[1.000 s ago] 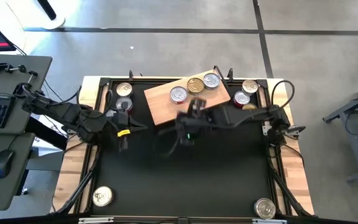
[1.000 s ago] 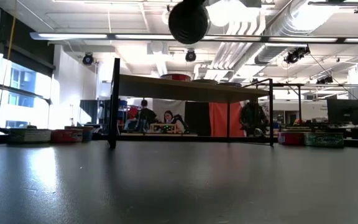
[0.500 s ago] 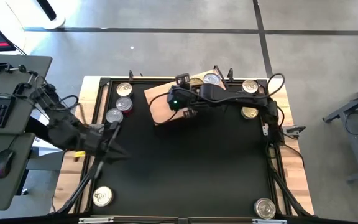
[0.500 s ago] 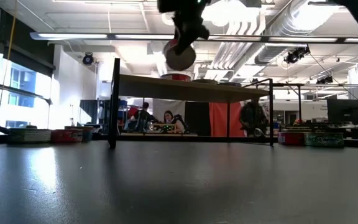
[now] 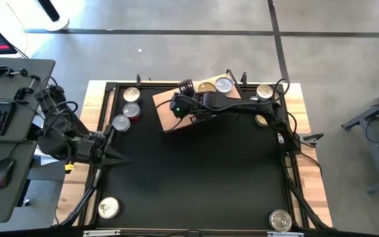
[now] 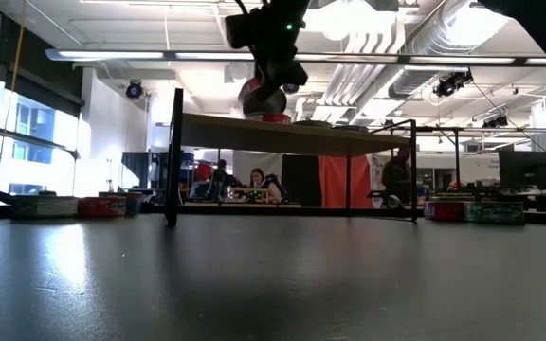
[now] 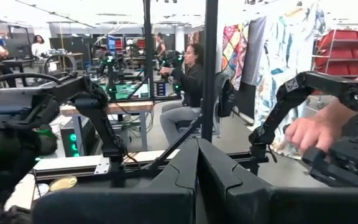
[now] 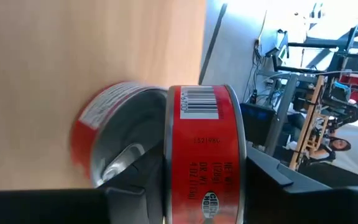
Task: Stack canned seafood by type on shelf
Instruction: Stack the bottom right red tuna can on top of the red tuna can on the shelf
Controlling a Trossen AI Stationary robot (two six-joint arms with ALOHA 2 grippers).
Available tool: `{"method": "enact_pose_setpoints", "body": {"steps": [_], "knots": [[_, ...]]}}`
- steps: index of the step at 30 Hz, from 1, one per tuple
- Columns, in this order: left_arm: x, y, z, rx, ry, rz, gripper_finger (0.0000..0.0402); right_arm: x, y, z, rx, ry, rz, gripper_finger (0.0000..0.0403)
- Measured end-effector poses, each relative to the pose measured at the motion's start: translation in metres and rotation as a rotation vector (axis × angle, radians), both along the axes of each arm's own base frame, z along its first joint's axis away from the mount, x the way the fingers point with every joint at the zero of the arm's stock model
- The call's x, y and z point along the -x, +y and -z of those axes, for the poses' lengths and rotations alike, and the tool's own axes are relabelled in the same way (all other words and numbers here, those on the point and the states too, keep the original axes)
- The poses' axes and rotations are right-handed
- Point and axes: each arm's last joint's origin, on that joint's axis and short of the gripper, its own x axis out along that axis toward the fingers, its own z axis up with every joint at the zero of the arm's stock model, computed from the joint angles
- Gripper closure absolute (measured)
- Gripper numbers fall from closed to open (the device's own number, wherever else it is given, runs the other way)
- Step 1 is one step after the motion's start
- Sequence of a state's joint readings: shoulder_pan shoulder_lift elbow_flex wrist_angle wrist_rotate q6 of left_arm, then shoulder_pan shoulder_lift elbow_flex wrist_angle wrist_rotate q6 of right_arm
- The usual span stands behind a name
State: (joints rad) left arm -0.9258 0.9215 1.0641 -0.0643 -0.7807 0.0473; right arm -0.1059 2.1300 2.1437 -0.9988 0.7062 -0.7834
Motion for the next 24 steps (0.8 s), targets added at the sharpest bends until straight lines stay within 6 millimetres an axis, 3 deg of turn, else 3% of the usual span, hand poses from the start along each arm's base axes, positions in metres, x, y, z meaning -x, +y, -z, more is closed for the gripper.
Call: {"method": "enact_pose_setpoints", "body": {"steps": [6, 24], "knots": [[0.0009, -0.0009, 0.0024, -0.025, 0.016, 0.007, 0.0402, -0.0016, -0.0024, -0.0017, -0.026, -0.083, 0.056, 0.026], [0.0008, -0.0009, 0.0045, -0.013, 0.035, 0.007, 0.0402, 0.0024, 0.0035, 0.0008, -0.031, -0.04, 0.066, 0.0258]]}}
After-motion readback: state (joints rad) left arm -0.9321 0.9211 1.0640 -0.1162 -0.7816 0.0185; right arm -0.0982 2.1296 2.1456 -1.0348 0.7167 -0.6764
